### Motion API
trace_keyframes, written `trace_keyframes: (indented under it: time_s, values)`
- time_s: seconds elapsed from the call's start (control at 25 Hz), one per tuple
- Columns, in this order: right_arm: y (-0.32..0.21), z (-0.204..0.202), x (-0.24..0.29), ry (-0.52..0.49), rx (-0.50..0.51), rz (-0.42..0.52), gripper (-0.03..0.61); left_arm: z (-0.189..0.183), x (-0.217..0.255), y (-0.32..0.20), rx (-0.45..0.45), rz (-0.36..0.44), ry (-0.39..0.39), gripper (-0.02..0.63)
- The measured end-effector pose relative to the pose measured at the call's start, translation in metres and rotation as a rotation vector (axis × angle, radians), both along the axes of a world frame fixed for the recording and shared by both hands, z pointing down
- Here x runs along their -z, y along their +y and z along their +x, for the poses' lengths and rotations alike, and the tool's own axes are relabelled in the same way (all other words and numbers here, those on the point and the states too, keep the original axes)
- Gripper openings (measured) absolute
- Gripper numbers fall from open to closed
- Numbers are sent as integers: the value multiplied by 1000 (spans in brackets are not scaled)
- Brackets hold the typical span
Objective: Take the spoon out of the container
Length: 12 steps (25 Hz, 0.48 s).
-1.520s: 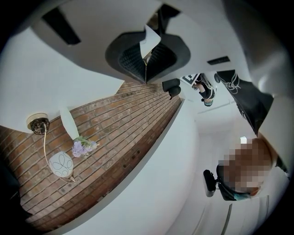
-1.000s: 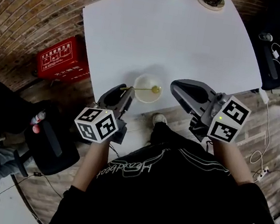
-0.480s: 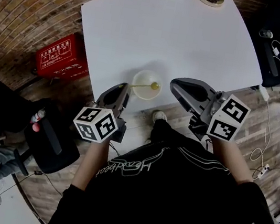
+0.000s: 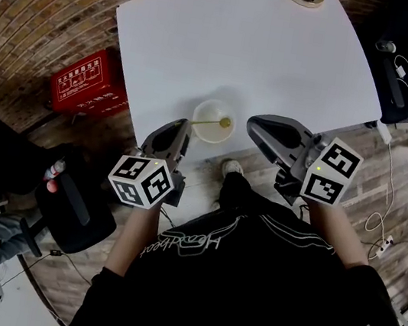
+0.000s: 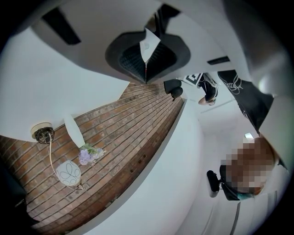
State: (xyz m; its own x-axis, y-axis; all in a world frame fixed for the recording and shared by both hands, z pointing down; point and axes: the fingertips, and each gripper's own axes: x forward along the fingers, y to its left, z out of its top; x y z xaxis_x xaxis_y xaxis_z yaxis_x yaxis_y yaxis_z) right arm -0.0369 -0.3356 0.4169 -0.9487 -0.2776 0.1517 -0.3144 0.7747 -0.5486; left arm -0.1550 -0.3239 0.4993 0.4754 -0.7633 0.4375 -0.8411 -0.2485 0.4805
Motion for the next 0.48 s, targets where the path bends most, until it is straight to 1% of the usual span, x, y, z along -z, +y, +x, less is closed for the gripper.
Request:
trace_keyframes:
  time_s: [0.24, 0.48]
  values:
    - [11, 2, 1, 7, -5, 1, -2, 5, 10, 4, -28, 43, -35, 6]
    - [25, 6, 9, 6, -23, 5, -2, 8, 35, 10, -47, 100, -65, 6]
